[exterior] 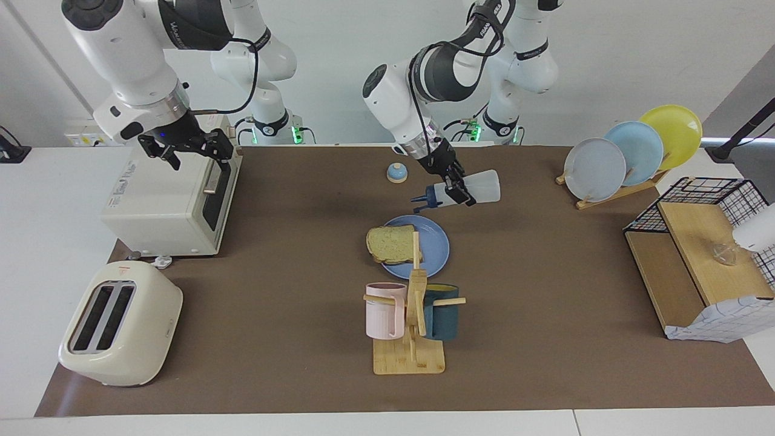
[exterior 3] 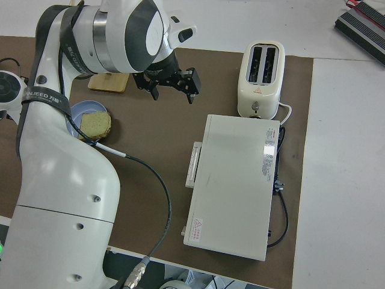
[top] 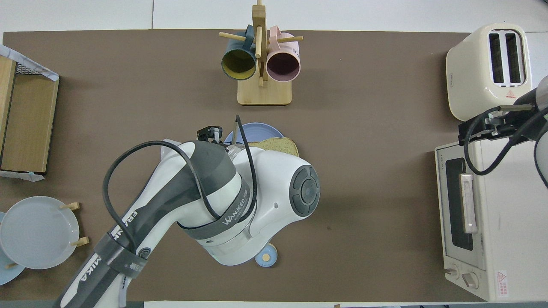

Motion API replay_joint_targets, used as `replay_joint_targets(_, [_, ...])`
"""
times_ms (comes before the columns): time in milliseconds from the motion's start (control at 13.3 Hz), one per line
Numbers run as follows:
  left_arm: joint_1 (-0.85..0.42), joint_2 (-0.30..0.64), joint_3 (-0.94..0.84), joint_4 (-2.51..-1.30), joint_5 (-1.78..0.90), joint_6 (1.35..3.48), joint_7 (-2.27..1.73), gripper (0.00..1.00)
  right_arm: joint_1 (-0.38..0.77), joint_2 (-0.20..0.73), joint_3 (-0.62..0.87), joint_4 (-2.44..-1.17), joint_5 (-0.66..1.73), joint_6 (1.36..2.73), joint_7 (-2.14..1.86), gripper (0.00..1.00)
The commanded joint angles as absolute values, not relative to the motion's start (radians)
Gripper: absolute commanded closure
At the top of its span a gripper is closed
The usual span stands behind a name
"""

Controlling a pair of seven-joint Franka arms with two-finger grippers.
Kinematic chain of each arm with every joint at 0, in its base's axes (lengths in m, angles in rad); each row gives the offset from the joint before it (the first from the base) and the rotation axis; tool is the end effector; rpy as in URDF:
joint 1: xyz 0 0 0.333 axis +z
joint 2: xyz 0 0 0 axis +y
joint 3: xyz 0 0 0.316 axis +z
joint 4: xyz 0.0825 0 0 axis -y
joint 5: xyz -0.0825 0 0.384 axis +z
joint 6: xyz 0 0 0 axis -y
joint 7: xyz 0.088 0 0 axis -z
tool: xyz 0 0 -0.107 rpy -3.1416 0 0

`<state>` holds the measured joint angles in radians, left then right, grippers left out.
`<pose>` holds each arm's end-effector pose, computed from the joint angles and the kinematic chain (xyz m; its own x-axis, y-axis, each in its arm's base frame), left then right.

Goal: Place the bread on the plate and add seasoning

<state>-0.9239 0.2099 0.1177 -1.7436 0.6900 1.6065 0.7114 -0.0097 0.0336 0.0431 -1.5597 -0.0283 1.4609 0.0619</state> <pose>0.4521 -0.3822 0.4519 0.0185 -0.7505 -0.6606 -0.9544 0.1835 -0.2353 0.5517 0.0147 0.6023 0.9910 -0.0317 -0.1300 -0.0274 -0.9990 0.0350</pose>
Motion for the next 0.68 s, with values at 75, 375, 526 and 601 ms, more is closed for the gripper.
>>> replay_joint_targets(75, [-0.982, 0.348, 0.127, -1.648, 0.764, 1.503, 0.65, 1.0, -0.069, 0.034, 0.057, -1.557, -0.032, 1.468, 0.003, 0.0])
replay_joint_targets(375, [-1.012, 0.402, 0.127, -1.634, 0.845, 1.453, 0.647, 1.0, -0.078, 0.032, 0.055, -1.559, -0.031, 1.466, -0.043, 0.0])
replay_joint_targets(526, [-1.02, 0.405, 0.127, -1.635, 0.894, 1.424, 0.647, 1.0, -0.077, 0.031, 0.055, -1.562, -0.029, 1.462, -0.044, 0.0])
replay_joint_targets(601, [-1.034, 0.406, 0.127, -1.638, 0.916, 1.408, 0.647, 1.0, -0.075, 0.031, 0.057, -1.562, -0.029, 1.463, -0.046, 0.0])
